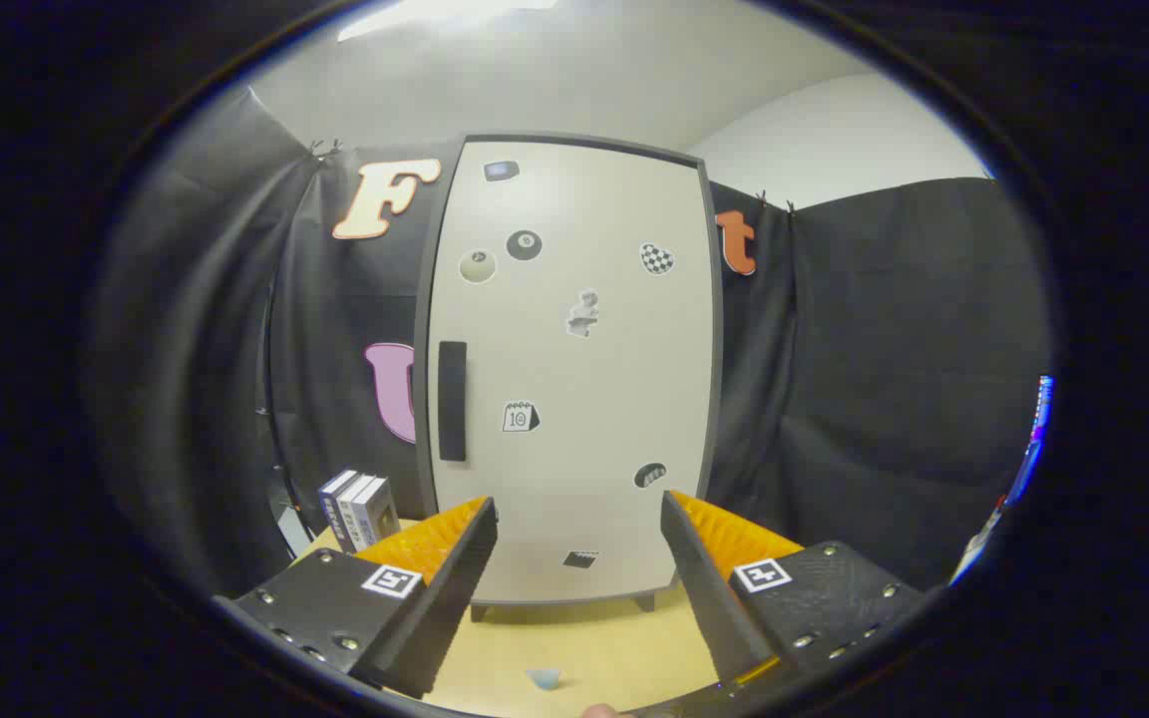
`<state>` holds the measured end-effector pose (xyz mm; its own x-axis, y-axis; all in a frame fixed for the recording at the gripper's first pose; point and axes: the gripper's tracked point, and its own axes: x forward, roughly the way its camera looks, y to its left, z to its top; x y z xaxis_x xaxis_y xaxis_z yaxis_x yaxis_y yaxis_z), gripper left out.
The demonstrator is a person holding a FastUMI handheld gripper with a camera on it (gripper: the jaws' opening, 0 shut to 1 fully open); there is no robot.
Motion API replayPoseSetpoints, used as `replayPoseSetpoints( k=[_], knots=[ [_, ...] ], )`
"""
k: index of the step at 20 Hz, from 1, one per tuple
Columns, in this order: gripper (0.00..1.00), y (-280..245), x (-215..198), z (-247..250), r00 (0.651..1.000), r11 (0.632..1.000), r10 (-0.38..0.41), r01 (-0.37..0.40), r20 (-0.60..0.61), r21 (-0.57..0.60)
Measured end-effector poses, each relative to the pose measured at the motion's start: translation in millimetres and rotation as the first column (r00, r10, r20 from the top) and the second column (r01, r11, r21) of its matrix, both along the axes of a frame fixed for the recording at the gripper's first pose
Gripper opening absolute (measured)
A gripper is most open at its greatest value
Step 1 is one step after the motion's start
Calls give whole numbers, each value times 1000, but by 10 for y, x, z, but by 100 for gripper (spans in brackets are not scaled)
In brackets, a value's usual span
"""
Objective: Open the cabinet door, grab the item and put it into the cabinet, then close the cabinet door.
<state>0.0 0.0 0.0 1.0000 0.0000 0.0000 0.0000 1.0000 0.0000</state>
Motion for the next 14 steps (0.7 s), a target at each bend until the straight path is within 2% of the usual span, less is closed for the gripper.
replayPoseSetpoints(
  k=[14],
  knots=[
    [98,-24,0,22,1000,1000,-6,6,-17,-3]
  ],
)
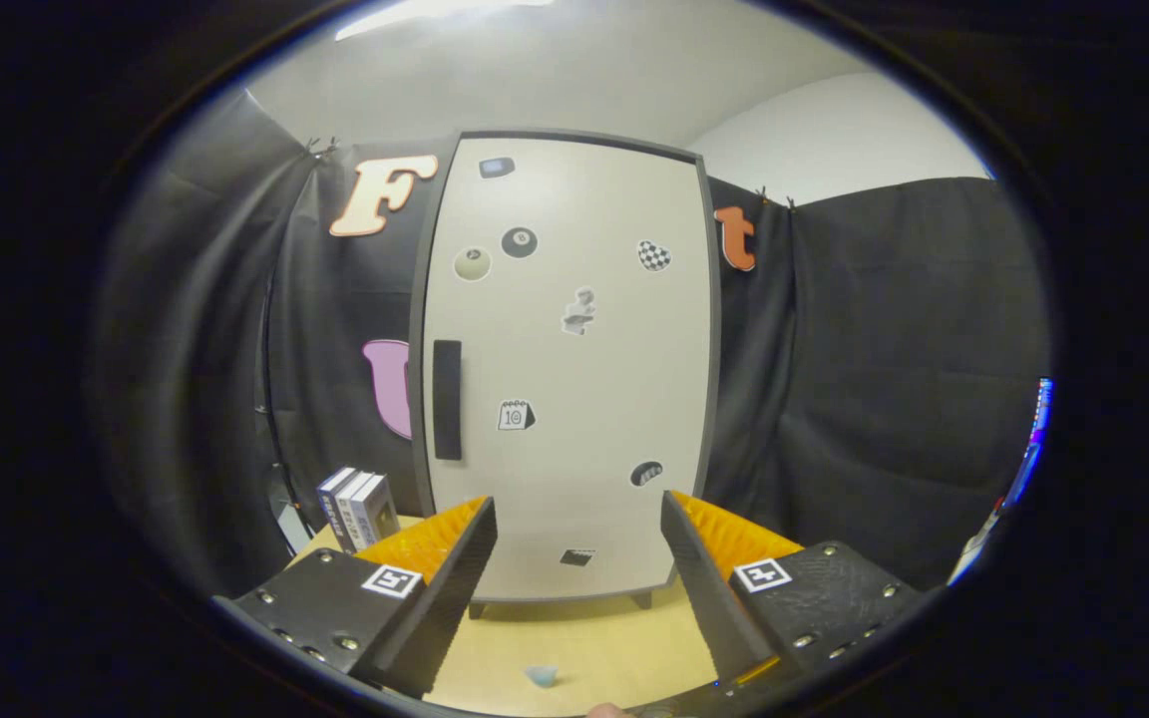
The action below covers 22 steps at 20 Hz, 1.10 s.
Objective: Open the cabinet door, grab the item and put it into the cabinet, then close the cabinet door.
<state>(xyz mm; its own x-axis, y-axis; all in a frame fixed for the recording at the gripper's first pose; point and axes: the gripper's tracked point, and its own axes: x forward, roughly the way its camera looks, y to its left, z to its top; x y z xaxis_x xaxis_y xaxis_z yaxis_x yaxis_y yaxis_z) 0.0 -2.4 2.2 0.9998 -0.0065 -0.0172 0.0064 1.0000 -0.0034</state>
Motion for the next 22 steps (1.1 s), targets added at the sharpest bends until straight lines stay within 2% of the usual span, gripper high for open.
replayPoseSetpoints(
  k=[6,9,15,22],
  knots=[
    [98,41,68,31,1000,1000,4,-4,3,9],
    [98,217,237,0,999,999,39,-38,-14,23],
    [98,687,720,115,993,992,122,-122,6,17],
    [98,1152,1375,122,985,984,172,-171,-15,43]
  ],
)
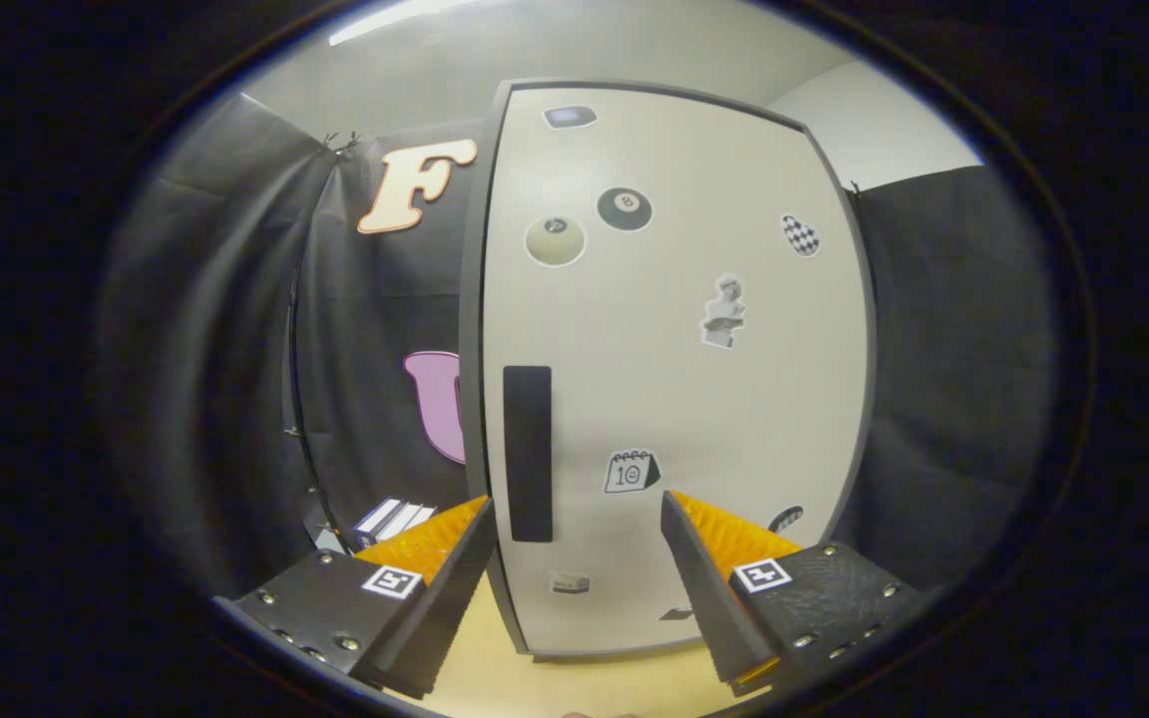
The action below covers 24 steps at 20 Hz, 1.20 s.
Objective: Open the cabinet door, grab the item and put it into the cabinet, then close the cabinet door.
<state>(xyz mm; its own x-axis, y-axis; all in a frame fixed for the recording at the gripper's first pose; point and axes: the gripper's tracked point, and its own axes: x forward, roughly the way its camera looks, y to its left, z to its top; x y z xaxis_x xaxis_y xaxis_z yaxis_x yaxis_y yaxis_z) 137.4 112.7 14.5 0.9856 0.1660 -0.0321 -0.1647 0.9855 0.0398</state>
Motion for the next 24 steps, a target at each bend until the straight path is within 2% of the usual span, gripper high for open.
replayPoseSetpoints(
  k=[7,15,16,17,21,24],
  knots=[
    [98,297,445,46,1000,999,10,-9,-13,35],
    [36,378,556,10,1000,1000,-1,2,-27,20],
    [36,366,477,-4,1000,999,-11,12,-29,33],
    [30,371,553,-9,999,999,-8,10,-41,34],
    [30,347,495,-15,999,999,1,1,-46,35],
    [19,300,378,-9,999,998,15,-13,-41,58]
  ],
)
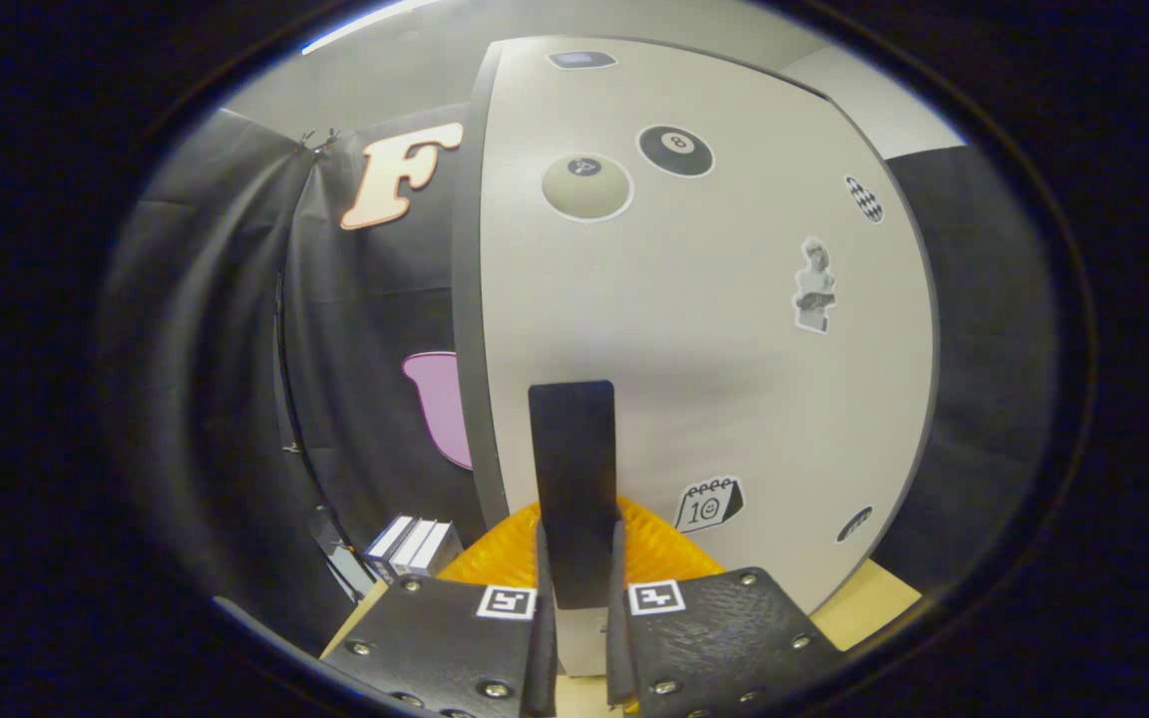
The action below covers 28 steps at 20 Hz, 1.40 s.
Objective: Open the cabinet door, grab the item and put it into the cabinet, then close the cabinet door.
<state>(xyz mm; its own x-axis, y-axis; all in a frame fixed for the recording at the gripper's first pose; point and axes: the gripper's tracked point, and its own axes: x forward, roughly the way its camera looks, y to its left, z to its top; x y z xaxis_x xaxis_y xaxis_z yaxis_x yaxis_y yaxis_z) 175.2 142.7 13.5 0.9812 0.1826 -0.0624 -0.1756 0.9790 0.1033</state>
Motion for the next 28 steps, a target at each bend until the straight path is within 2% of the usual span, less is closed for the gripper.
replayPoseSetpoints(
  k=[8,17,22,28],
  knots=[
    [19,-596,-880,7,1000,999,-29,29,-4,13],
    [19,-1453,-1600,-10,992,992,-126,126,-20,8],
    [18,-1998,-1933,-13,979,979,-203,203,-23,7],
    [18,-2829,-2135,-31,944,944,-329,328,-13,-19]
  ],
)
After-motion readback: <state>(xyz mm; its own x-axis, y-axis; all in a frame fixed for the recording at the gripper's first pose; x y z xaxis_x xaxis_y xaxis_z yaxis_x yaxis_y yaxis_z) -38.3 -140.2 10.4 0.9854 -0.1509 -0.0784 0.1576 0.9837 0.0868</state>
